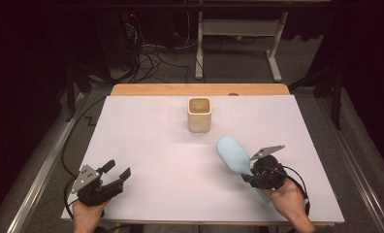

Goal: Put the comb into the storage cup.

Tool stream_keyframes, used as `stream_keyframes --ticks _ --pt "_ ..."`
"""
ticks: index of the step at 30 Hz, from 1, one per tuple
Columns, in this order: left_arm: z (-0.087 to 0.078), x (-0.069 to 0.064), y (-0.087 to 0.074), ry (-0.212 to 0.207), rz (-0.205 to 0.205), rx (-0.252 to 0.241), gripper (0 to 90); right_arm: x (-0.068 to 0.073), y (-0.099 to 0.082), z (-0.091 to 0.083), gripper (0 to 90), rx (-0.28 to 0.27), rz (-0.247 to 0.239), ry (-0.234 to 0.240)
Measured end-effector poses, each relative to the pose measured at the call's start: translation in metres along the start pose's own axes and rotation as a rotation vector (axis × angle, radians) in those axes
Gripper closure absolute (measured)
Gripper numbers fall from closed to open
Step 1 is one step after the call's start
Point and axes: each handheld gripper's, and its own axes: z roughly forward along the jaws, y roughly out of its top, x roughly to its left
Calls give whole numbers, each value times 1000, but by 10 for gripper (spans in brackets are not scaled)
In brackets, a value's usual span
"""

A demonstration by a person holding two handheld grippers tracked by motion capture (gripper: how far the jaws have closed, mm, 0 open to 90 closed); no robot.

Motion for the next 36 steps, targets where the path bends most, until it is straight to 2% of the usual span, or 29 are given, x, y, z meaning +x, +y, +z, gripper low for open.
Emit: stream_keyframes --ticks 4,11,20,36 --pt "0 0 1 3 0 14 318 4 1 0 709 -19 -7 14" --pt "3 -4 3 -13 13 6 331 9 2 2 709 -56 -22 53" --pt "11 -16 9 -57 42 -1 327 14 1 -2 708 -105 -39 72" --pt "26 -36 21 -136 90 -5 330 22 2 -1 708 -151 -61 103"
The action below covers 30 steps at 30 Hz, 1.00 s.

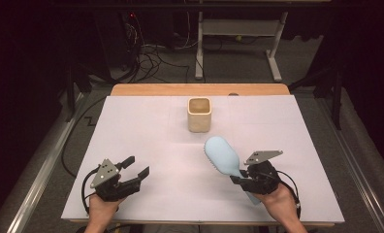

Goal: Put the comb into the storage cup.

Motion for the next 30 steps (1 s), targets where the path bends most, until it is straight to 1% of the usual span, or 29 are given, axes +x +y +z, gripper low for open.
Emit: stream_keyframes --ticks 5,8,9,15,20,27,30 --pt "5 -6 8 -26 1 -7 330 4 2 -1 708 -17 -16 8" --pt "11 -10 12 -40 18 3 329 5 3 -1 709 -21 -24 10" --pt "13 -11 13 -47 15 4 329 5 3 -1 709 -21 -24 10" --pt "26 -19 21 -88 30 26 329 6 3 -1 709 -31 -27 16" --pt "37 -25 27 -114 35 30 329 5 3 0 708 -33 -26 20" --pt "46 -33 33 -151 47 38 329 7 4 1 708 -36 -30 21" --pt "49 -35 35 -166 39 39 327 7 4 1 708 -38 -33 25"
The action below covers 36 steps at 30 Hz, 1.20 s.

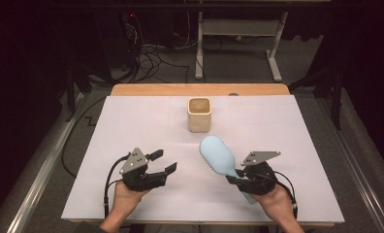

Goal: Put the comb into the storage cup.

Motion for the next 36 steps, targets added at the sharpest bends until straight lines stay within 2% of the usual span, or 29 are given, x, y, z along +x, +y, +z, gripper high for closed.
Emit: stream_keyframes --ticks 3,9,15,25,30,36 --pt "4 -2 1 3 10 0 323 0 0 0 708 -1 -2 1" --pt "10 -5 5 -16 3 -4 310 0 0 0 708 -4 4 0" --pt "16 -8 8 -49 -1 7 295 0 1 0 708 -7 6 4" --pt "33 -19 12 -122 1 57 243 2 1 0 708 -10 5 6" --pt "42 -23 15 -156 -21 68 226 2 1 1 708 -12 0 9" --pt "49 -26 18 -177 -39 85 218 2 1 1 707 -18 9 6"
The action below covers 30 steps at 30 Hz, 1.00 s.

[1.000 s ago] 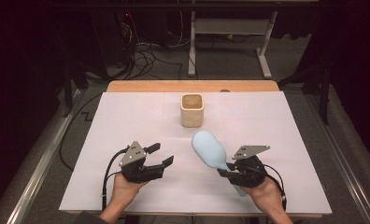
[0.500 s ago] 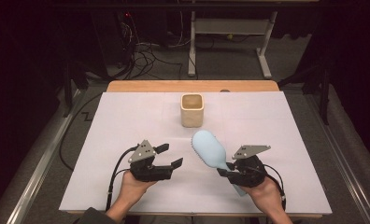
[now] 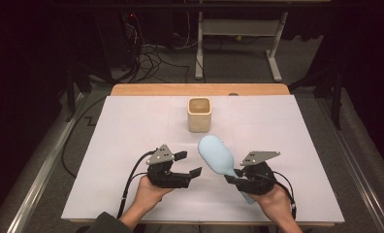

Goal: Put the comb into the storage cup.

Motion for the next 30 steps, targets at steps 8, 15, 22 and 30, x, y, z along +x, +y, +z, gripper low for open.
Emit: stream_keyframes --ticks 8,15,22,30 --pt "8 -3 3 -20 -18 3 217 2 1 3 707 -1 -9 3" --pt "15 -6 7 -33 -17 10 217 3 1 3 708 -9 -12 2" --pt "22 -10 11 -40 -15 16 218 4 2 3 707 -14 -23 3" --pt "26 -11 13 -39 -24 20 217 5 2 4 708 -19 -27 5"
